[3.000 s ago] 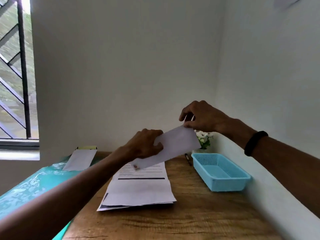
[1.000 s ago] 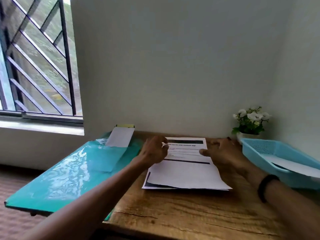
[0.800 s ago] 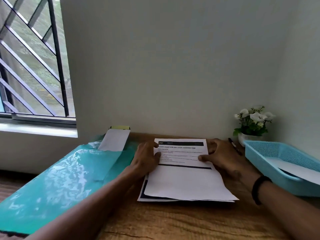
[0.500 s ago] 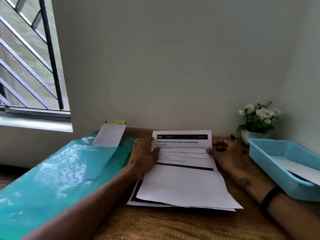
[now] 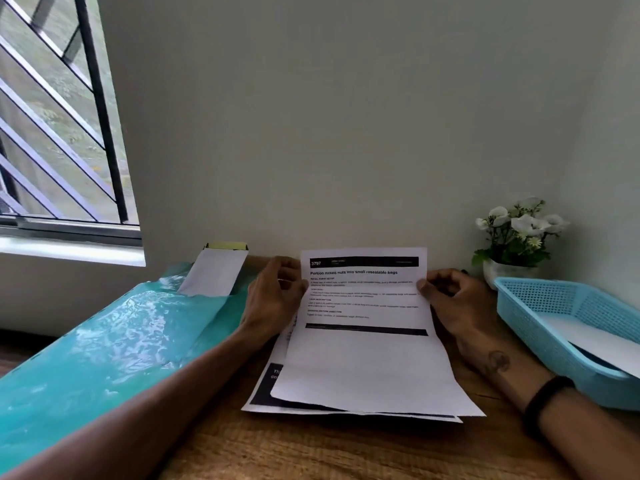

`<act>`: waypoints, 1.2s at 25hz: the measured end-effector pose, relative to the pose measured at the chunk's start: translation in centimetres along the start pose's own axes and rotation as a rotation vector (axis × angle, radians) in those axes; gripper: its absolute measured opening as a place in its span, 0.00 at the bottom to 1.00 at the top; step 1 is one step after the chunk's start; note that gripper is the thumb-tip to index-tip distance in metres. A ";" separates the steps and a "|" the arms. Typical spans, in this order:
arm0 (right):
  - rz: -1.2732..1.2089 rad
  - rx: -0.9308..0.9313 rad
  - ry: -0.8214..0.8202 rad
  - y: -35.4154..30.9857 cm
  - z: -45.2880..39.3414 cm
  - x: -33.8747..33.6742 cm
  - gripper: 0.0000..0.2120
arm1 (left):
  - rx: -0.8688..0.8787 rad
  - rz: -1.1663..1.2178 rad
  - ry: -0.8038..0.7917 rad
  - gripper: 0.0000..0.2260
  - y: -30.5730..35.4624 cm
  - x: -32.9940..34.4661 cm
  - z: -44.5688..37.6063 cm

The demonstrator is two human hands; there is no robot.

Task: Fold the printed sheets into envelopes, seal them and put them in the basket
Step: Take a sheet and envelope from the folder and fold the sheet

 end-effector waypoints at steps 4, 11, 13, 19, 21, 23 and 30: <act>-0.153 0.027 -0.052 0.7 -0.2 0.2 0.10 | 0.102 0.115 0.011 0.14 1.1 -0.4 -0.3; -0.370 0.057 -0.150 2.2 -0.5 1.0 0.09 | -0.077 0.582 -0.148 0.06 -1.0 1.0 -0.2; -0.453 0.107 -0.153 2.6 -0.2 1.4 0.12 | -0.089 0.610 -0.135 0.08 -1.3 1.0 -0.1; -0.528 0.209 -0.412 1.6 0.9 4.3 0.12 | -0.045 0.574 -0.013 0.13 -0.9 -0.6 0.7; -0.431 0.180 -0.524 1.4 1.0 5.4 0.23 | -0.037 0.539 0.021 0.14 -1.1 -1.1 0.5; -0.388 0.116 -0.539 1.0 1.1 5.6 0.28 | -0.043 0.560 0.030 0.14 -1.2 -1.2 0.3; -0.481 0.047 -0.321 0.9 0.1 2.9 0.20 | -0.132 0.712 -0.357 0.15 -0.5 2.7 0.6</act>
Point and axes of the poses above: each hand's wrist, its own z-axis away from the middle knuckle, its own x-axis out of the palm, y = z × x, the point moved 10 cm from there along -z, towards the middle knuckle, and after that the axes turned 15 degrees about -y, right-handed, at the moved point
